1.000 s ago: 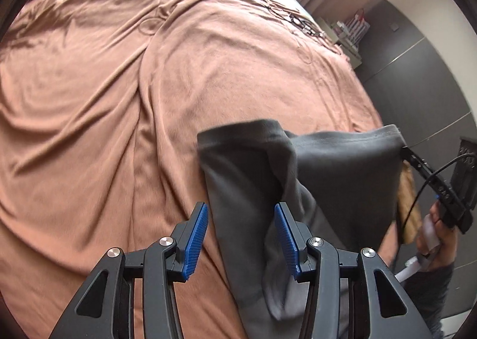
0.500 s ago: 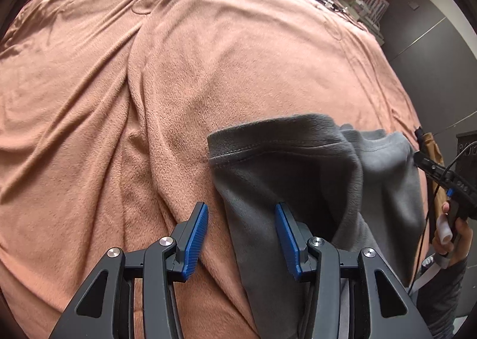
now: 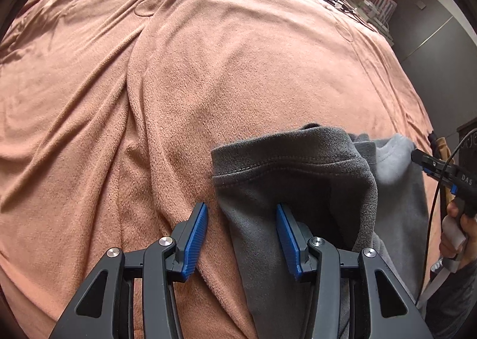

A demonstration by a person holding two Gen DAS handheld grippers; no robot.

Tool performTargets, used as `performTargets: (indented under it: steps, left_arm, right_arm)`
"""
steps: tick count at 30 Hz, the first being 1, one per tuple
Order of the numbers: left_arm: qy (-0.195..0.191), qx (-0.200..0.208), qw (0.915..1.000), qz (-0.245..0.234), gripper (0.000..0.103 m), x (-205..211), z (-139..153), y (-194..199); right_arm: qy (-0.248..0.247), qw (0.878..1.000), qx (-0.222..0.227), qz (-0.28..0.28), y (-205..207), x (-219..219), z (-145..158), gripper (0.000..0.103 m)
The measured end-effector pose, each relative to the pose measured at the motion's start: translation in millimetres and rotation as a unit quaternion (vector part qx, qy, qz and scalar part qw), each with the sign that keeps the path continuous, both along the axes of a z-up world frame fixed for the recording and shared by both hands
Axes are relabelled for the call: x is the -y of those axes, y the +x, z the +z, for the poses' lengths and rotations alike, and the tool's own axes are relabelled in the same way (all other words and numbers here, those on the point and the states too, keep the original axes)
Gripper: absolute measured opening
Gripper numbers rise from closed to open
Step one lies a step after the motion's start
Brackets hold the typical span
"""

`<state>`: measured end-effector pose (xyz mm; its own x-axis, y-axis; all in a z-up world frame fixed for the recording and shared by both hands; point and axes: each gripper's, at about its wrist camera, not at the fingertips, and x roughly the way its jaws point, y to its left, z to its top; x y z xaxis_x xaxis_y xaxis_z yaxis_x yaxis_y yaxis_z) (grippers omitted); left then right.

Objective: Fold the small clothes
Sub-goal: 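Grasp the shirt's other side edge with the right gripper and fold it over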

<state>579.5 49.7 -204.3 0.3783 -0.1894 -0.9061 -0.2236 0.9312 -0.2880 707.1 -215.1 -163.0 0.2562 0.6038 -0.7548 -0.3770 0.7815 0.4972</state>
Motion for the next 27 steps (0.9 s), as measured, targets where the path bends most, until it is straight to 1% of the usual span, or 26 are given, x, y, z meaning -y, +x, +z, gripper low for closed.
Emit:
performTargets:
  steps: [2,3,5,7,9,11,13,16,20,23,24,27]
  left_arm:
    - [0.005,0.000,1.0000,-0.001,0.049,1.3,1.0,0.7]
    - [0.008,0.000,1.0000,-0.001,0.049,2.5,2.1,1.3]
    - [0.016,0.001,0.9999,-0.005,0.049,4.0,7.0,-0.1]
    - [0.027,0.012,0.9995,-0.013,0.049,6.1,13.4,-2.3]
    - [0.034,0.016,0.9992,-0.016,0.049,7.2,15.5,-1.7]
    - [0.034,0.010,0.9993,-0.016,0.049,7.9,11.9,2.7]
    - [0.037,0.005,0.9992,-0.016,0.049,9.5,7.6,6.6]
    - [0.042,-0.001,0.9990,-0.018,0.049,11.6,0.0,13.8]
    - [0.037,0.000,0.9992,-0.010,0.050,8.3,-3.1,17.5]
    - [0.032,-0.004,0.9995,-0.004,0.050,6.0,-0.2,17.4]
    - [0.032,-0.004,0.9995,-0.003,0.050,5.7,1.9,16.2]
    - [0.027,0.005,0.9996,-0.002,0.050,4.1,9.8,8.4]
  right_arm:
    - [-0.016,1.000,0.014,-0.010,-1.6,-2.4,3.9,0.000]
    - [-0.021,0.999,0.028,-0.016,-1.9,-1.8,10.1,0.000]
    - [-0.016,0.998,0.055,-0.016,-11.7,-0.1,22.2,0.000]
    - [-0.013,0.996,0.088,-0.011,-19.9,2.1,37.9,0.000]
    - [-0.024,0.994,0.108,-0.010,-24.0,2.5,43.4,0.000]
    - [-0.044,0.993,0.109,-0.013,-21.4,1.3,36.7,0.000]
    - [-0.070,0.992,0.102,-0.018,-16.6,-1.5,22.5,0.000]
    - [-0.080,0.993,0.088,-0.022,-7.3,-10.2,3.2,0.000]
    - [-0.091,0.992,0.089,-0.022,-1.4,-20.4,-9.3,0.000]
    - [-0.091,0.992,0.084,-0.027,-1.4,-20.7,-6.8,0.000]
    - [-0.095,0.992,0.082,-0.030,-1.6,-21.1,-3.7,0.002]
    - [-0.120,0.987,0.103,-0.029,-14.1,-21.7,14.9,0.004]
